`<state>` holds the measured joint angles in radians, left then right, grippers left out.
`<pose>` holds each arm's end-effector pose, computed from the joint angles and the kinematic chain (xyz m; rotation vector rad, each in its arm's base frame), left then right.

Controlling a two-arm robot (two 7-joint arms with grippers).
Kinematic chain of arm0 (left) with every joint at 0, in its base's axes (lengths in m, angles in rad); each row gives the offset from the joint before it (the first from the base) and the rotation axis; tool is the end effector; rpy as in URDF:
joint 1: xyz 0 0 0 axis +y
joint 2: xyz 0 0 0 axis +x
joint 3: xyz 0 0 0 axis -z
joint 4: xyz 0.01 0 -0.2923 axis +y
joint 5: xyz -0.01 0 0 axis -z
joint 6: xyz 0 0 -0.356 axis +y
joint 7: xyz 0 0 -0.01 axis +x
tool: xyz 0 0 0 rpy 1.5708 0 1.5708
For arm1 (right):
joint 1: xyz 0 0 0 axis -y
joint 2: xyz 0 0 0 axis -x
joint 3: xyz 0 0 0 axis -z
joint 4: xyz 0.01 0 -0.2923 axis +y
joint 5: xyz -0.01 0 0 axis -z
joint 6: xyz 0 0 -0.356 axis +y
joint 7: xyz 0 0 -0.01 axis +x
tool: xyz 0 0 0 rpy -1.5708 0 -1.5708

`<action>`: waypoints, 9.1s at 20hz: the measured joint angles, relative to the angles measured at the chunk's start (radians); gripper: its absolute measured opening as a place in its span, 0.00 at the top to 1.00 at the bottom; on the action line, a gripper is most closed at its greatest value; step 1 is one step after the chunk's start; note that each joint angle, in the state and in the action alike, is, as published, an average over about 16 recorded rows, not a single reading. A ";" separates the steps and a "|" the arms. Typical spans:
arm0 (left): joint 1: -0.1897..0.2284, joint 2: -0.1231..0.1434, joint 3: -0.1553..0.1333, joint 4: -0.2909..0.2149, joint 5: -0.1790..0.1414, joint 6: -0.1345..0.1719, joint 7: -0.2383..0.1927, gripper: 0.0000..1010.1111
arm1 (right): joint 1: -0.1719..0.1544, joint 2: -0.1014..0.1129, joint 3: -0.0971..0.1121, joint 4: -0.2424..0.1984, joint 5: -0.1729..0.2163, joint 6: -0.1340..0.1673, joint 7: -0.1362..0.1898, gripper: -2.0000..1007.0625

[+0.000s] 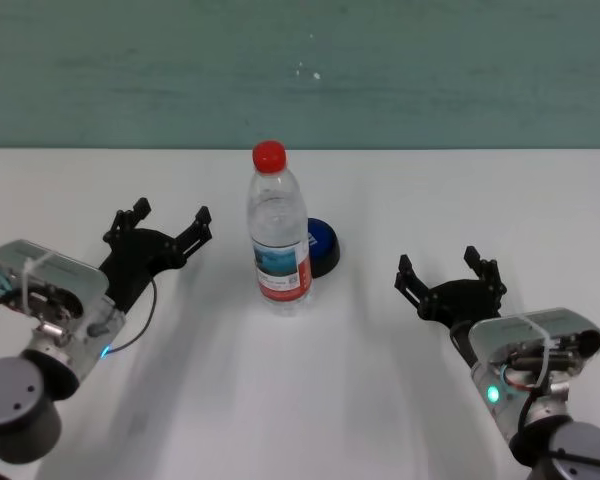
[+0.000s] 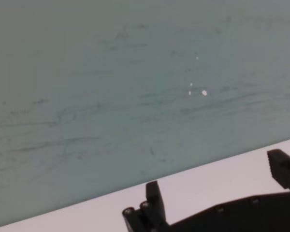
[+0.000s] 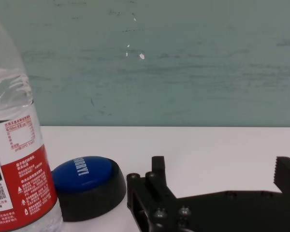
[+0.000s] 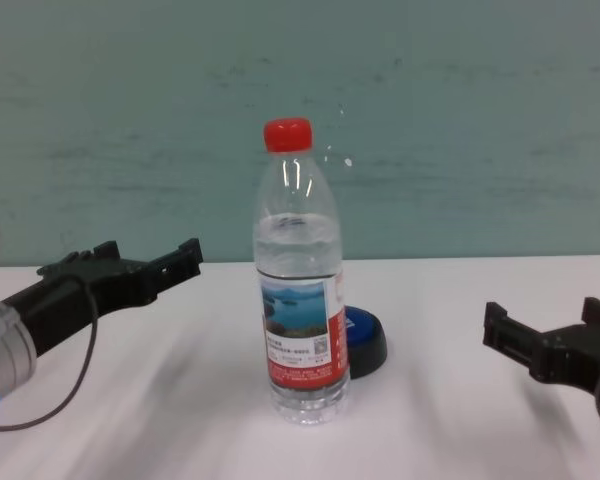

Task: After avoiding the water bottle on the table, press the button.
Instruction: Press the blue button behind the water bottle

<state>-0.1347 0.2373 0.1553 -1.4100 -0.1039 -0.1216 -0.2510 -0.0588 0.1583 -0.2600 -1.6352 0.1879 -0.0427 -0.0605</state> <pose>0.4108 0.0291 -0.3106 0.0763 -0.1544 1.1923 0.3456 0.0515 -0.3109 0.0398 0.0386 -1.3661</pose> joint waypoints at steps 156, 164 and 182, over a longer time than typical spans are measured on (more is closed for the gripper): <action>0.027 0.021 -0.135 -0.036 -0.077 -0.012 0.007 0.00 | 0.000 0.000 0.000 0.000 0.000 0.000 0.000 0.00; 0.116 0.035 -0.152 -0.128 -0.107 0.009 0.004 0.00 | 0.000 0.000 0.000 0.000 0.000 0.000 0.000 0.00; 0.244 0.034 -0.141 -0.248 -0.116 -0.001 0.013 0.00 | 0.000 0.000 0.000 0.000 0.000 0.000 0.000 0.00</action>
<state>0.1094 0.2717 0.0145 -1.6582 -0.2202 -0.1224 -0.2377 -0.0588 0.1583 -0.2600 -1.6352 0.1879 -0.0427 -0.0606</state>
